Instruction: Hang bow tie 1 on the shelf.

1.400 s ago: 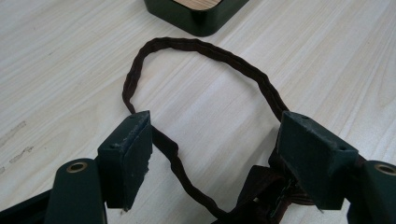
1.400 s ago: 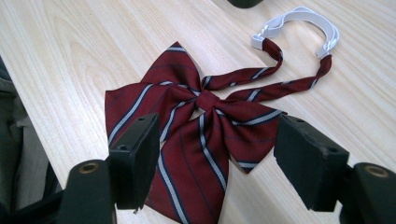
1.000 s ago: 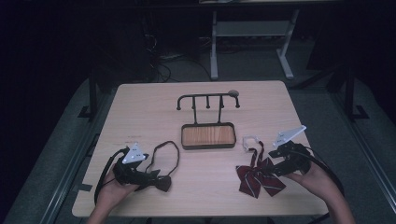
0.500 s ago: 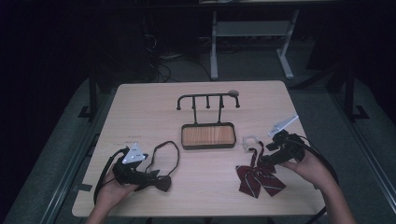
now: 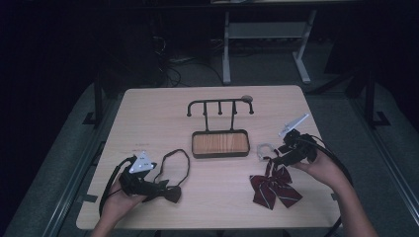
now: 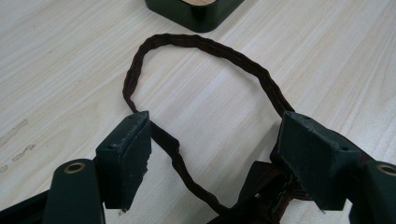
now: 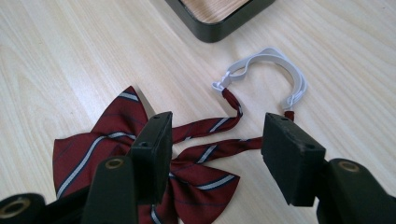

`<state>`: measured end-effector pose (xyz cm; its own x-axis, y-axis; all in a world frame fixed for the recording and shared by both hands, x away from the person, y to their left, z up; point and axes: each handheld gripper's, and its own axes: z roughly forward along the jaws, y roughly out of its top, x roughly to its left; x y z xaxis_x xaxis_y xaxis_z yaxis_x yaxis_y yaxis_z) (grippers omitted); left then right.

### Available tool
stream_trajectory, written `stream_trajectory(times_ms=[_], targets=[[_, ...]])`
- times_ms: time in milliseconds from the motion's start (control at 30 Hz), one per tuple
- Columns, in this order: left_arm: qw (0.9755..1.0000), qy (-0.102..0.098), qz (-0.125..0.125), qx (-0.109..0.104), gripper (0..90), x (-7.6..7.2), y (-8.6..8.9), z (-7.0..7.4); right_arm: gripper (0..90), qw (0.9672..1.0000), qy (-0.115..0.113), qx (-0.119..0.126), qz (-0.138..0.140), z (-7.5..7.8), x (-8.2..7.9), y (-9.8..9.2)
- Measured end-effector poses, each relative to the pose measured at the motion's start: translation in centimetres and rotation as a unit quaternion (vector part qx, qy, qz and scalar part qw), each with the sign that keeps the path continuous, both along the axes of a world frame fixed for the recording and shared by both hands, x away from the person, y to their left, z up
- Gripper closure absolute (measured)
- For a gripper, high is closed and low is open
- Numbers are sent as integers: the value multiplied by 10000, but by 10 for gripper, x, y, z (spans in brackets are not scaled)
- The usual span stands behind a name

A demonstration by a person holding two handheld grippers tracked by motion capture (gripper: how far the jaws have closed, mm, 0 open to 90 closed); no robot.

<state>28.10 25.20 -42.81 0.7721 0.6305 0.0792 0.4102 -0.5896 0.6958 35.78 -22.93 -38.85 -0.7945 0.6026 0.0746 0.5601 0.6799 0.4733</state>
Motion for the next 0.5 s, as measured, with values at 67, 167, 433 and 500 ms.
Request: stream_trajectory(times_ms=[67, 167, 433, 500], targets=[[10000, 16, -9, 11, 257, 0, 0, 0, 436, 10000, -26, -54, 22, 1, 2, 1], [10000, 21, -7, 13, 257, 0, 0, 0, 443, 9999, -16, -136, -11, 0, 7, 1], [10000, 19, 7, 5, 255, 0, 1, 1, 456, 9996, 106, -259, -74, -6, 20, -2], [10000, 27, 13, 2, 255, 0, 1, 0, 458, 9996, 146, -250, -71, -7, 24, -2]])
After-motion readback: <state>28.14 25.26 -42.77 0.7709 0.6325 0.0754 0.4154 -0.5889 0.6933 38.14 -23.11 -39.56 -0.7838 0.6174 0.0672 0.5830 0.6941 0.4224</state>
